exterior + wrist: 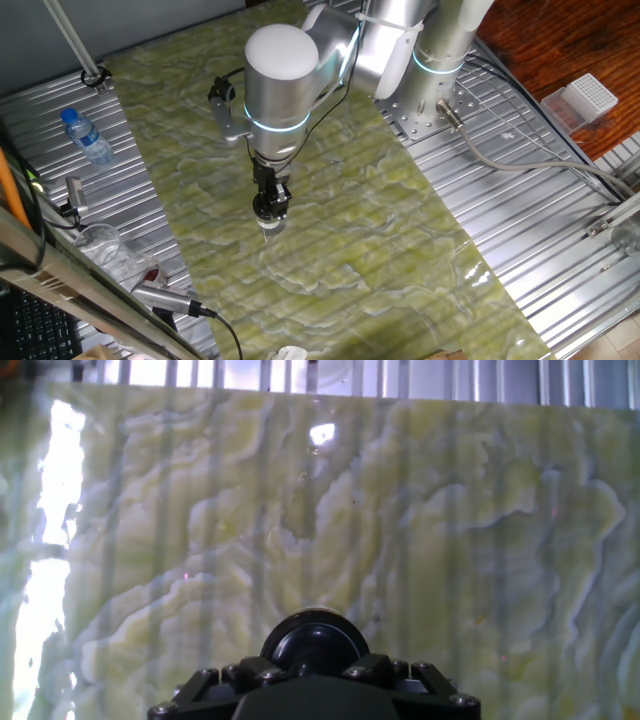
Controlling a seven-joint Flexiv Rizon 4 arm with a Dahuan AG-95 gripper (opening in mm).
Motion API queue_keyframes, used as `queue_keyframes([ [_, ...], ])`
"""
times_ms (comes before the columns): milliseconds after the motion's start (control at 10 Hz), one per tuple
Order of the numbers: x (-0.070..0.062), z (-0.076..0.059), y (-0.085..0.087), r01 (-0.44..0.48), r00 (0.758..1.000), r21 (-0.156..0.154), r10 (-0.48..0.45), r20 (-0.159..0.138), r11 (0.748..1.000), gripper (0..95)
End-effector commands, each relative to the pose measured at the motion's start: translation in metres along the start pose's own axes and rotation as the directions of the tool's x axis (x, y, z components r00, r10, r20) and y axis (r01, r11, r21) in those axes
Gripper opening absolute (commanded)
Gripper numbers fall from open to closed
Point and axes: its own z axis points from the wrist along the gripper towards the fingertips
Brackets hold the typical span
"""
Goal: Screw the lid onto the jar
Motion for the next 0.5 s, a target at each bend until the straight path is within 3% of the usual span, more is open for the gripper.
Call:
queue_keyframes([
  [100, -0.0002, -0.0002, 0.0001, -0.154, 0.988, -0.019, 0.154, -0.004, 0.988, 57.0],
  [200, 0.0001, -0.0002, -0.0002, -0.153, 0.988, -0.008, 0.153, -0.018, 0.988, 57.0],
  [500, 0.0018, 0.0003, -0.0006, -0.146, 0.989, -0.004, 0.146, -0.015, 0.989, 57.0],
])
